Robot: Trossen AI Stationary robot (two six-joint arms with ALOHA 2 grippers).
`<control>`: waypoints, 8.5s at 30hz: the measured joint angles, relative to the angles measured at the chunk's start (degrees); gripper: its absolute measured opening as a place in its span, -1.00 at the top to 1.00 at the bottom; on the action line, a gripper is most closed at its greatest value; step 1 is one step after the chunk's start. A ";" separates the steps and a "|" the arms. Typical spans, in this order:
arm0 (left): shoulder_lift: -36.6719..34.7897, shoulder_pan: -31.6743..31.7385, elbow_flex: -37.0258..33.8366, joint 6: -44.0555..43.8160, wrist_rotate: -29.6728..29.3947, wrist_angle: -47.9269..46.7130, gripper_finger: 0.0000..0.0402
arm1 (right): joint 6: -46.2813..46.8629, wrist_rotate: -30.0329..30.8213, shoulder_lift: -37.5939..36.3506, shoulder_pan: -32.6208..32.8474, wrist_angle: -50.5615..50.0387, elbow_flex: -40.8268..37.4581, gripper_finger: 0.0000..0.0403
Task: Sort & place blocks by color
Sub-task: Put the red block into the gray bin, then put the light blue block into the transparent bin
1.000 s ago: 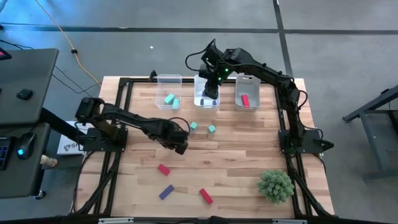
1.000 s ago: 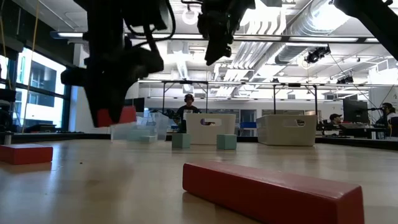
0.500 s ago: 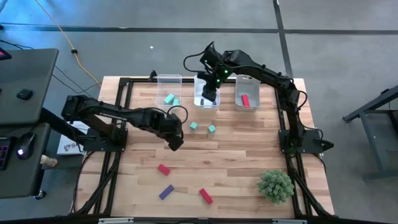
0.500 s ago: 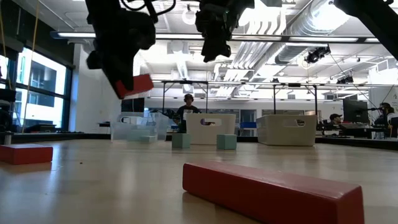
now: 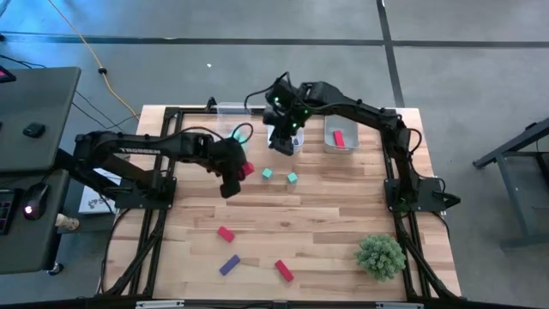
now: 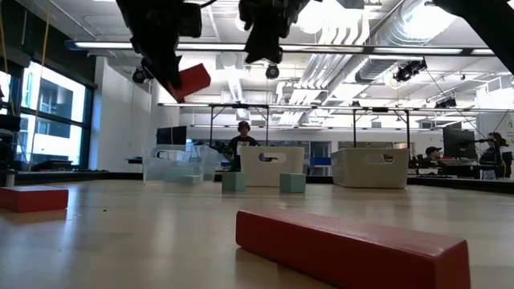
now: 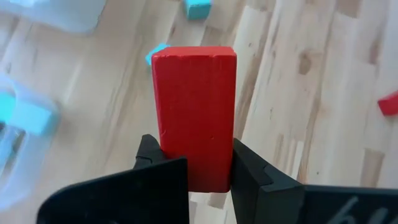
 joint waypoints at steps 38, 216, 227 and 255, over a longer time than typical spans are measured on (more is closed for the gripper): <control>-0.82 2.19 7.31 15.95 4.53 3.59 0.87 | 6.42 10.25 0.00 11.64 9.24 0.00 -0.14; 12.67 8.40 7.32 -32.83 -10.36 10.98 0.23 | 11.75 25.70 -21.88 -30.39 13.48 -35.34 0.02; 20.18 6.09 7.32 -34.83 -10.55 14.13 0.23 | 11.73 25.71 -21.88 -30.39 13.50 -35.34 0.02; 31.30 3.15 7.30 -36.29 -10.24 17.84 0.23 | 11.73 25.72 -21.88 -30.39 13.91 -35.34 0.02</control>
